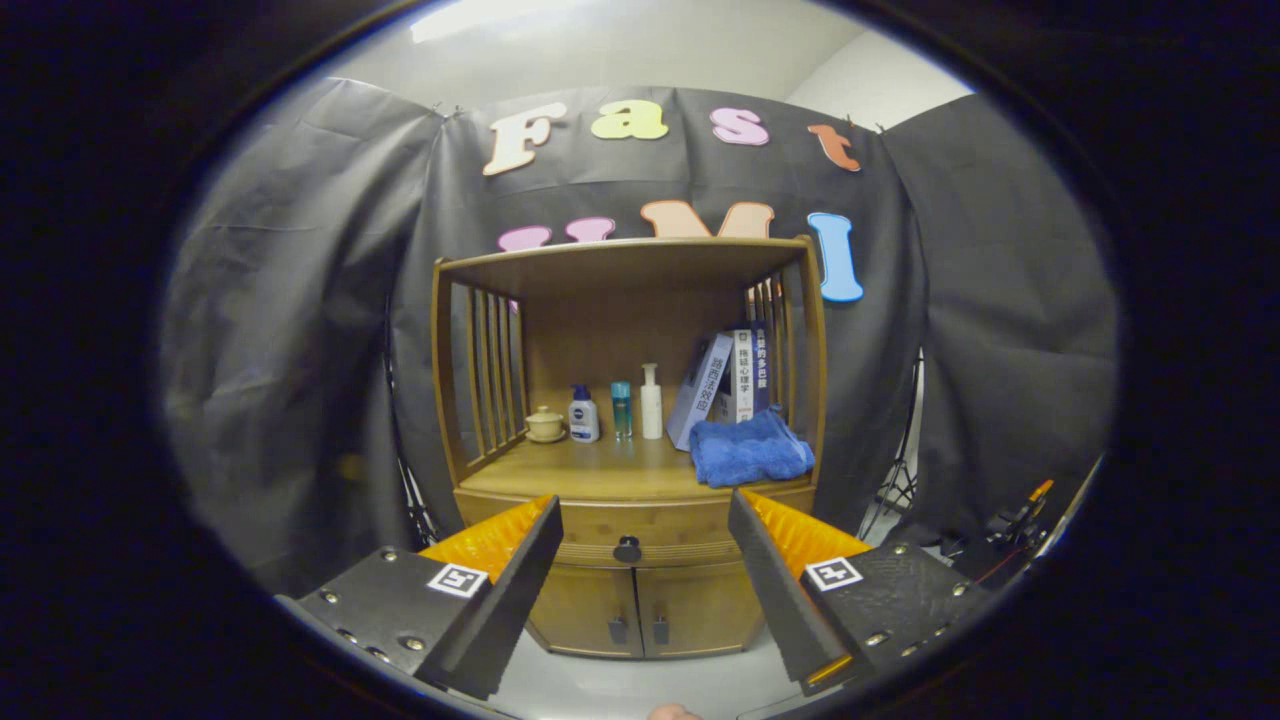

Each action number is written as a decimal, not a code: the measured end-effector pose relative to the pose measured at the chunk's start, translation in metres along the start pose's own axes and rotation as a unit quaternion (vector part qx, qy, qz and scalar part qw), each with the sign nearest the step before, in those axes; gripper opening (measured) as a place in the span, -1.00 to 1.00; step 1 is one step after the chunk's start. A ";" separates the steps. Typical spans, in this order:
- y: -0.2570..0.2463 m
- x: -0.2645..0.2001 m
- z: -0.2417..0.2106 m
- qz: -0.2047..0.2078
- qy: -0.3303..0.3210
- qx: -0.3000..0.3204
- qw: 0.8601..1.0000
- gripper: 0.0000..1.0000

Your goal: Pull open the drawer, take out the items inside it, and place them on the countertop above the cabinet.

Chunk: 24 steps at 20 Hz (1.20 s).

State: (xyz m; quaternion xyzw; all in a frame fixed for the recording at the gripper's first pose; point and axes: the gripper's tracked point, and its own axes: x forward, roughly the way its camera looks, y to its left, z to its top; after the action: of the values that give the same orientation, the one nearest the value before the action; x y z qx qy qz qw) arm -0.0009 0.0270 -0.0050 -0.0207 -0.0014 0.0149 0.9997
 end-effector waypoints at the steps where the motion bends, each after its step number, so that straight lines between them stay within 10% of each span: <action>1: -0.002 0.001 -0.001 -0.003 0.000 0.000 1.000 0.99; 24: 0.009 0.199 -0.160 -0.012 0.033 0.038 0.999 1.00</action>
State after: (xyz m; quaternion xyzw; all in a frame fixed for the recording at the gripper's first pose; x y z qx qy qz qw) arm 0.1987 0.0350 -0.1651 0.0170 0.0317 0.0025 0.9994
